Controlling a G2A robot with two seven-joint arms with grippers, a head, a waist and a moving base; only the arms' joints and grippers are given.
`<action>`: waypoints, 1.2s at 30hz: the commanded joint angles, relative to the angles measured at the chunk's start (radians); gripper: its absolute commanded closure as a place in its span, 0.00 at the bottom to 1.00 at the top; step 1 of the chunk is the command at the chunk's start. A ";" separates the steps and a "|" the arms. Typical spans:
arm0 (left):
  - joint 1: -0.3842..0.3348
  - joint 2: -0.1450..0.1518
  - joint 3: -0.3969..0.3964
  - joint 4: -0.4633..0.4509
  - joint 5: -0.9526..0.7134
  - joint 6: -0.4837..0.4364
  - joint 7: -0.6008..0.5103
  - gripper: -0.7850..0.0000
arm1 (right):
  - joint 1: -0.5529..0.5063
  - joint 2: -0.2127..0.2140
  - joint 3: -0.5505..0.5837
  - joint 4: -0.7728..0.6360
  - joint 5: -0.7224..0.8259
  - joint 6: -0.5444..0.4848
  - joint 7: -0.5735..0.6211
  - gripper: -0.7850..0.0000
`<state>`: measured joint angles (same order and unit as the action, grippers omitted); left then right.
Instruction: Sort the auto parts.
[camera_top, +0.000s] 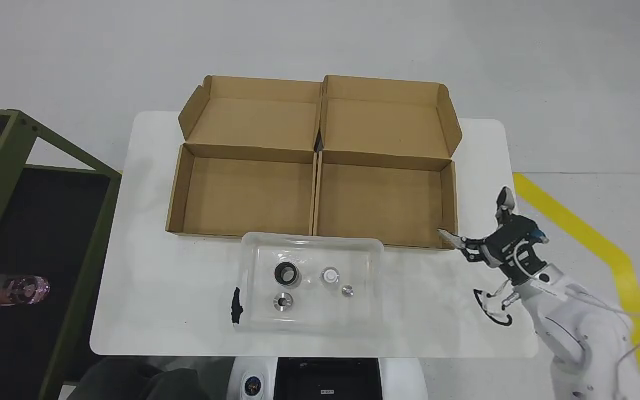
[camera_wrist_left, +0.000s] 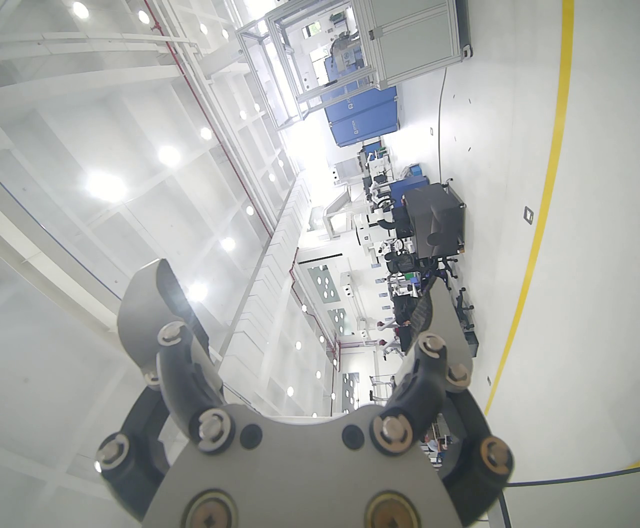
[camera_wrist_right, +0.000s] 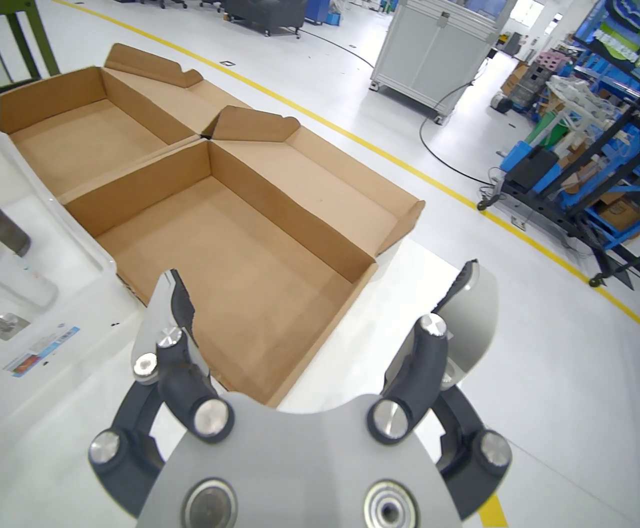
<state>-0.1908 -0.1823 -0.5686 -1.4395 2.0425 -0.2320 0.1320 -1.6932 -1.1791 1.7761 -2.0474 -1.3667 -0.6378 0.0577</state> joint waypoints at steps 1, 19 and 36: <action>0.000 0.000 0.000 0.000 0.000 0.000 0.000 0.00 | 0.016 0.003 -0.015 -0.007 0.021 -0.036 0.016 0.00; 0.000 0.000 0.000 0.000 0.000 0.000 0.000 0.00 | 0.157 0.019 -0.241 -0.029 0.145 -0.216 0.211 0.00; 0.000 0.000 0.000 0.000 0.000 0.000 0.000 0.00 | 0.255 0.029 -0.444 -0.008 0.101 -0.308 0.307 0.00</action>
<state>-0.1908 -0.1823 -0.5686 -1.4395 2.0425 -0.2320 0.1320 -1.4446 -1.1502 1.3444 -2.0588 -1.2621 -0.9424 0.3595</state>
